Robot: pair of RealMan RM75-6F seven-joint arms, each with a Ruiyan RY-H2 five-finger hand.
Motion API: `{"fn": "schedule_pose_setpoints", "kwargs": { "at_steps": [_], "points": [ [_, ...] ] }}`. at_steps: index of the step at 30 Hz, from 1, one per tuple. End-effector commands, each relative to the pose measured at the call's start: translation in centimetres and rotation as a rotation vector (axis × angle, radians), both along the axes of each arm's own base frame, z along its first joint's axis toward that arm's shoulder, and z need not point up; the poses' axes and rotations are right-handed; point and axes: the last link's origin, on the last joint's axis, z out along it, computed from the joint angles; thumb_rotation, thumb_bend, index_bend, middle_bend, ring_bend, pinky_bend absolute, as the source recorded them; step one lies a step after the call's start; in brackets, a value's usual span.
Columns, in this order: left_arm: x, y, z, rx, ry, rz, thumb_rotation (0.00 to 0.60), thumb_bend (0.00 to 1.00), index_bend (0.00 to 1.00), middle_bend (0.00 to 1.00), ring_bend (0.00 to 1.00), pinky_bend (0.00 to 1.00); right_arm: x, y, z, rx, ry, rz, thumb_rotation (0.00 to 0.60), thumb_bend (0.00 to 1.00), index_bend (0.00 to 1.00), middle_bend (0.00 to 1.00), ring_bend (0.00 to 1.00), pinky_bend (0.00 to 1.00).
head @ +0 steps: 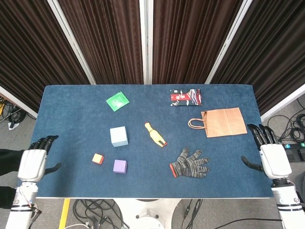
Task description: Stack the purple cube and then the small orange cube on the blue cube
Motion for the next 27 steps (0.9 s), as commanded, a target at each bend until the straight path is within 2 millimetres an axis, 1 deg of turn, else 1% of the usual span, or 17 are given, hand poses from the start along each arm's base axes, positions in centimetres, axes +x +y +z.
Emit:
{"fn": "schedule_pose_setpoints", "kwargs": {
  "at_steps": [1,4,7,11,18,23,27],
  "points": [
    [1.8,-0.2,-1.5,-0.07,0.007,-0.056,0.6,0.13,0.25,0.32,0.24,0.32,0.1,0.0,0.0,0.004,0.0,0.006,0.6,0.12,0.0,0.08,0.0,0.0],
    [3.8,-0.2,-3.0,-0.13,-0.021,-0.046,0.6,0.13,0.25,0.32,0.24,0.32,0.1,0.1,0.4,-0.012,-0.012,0.009,0.6,0.12,0.0,0.09,0.0,0.0],
    [6.6,-0.3,-4.5,-0.196,-0.053,-0.045,0.6,0.13,0.25,0.32,0.24,0.32,-0.3,0.0,0.5,-0.014,-0.016,-0.007,0.6,0.12,0.0,0.09,0.0,0.0],
    [9.0,-0.6,-6.9,-0.255,-0.049,-0.084,0.6,0.13,0.25,0.33,0.24,0.32,-0.3,-0.1,0.9,-0.019,-0.028,-0.008,0.6,0.12,0.0,0.09,0.0,0.0],
    [10.7,-0.4,-10.2,-0.322,-0.079,-0.113,0.6,0.13,0.25,0.37,0.24,0.32,-0.6,-0.3,1.3,-0.023,-0.041,-0.017,0.6,0.12,0.0,0.09,0.0,0.0],
    [11.7,-0.4,-11.6,-0.342,-0.096,-0.145,0.6,0.14,0.26,0.39,0.24,0.32,-0.6,-0.3,1.6,-0.037,-0.05,-0.018,0.6,0.12,0.0,0.09,0.0,0.0],
    [11.7,-0.1,-12.4,-0.351,-0.076,-0.163,0.6,0.14,0.26,0.39,0.24,0.32,-0.7,-0.4,1.8,-0.043,-0.055,-0.022,0.6,0.12,0.0,0.09,0.0,0.0]
  ]
}}
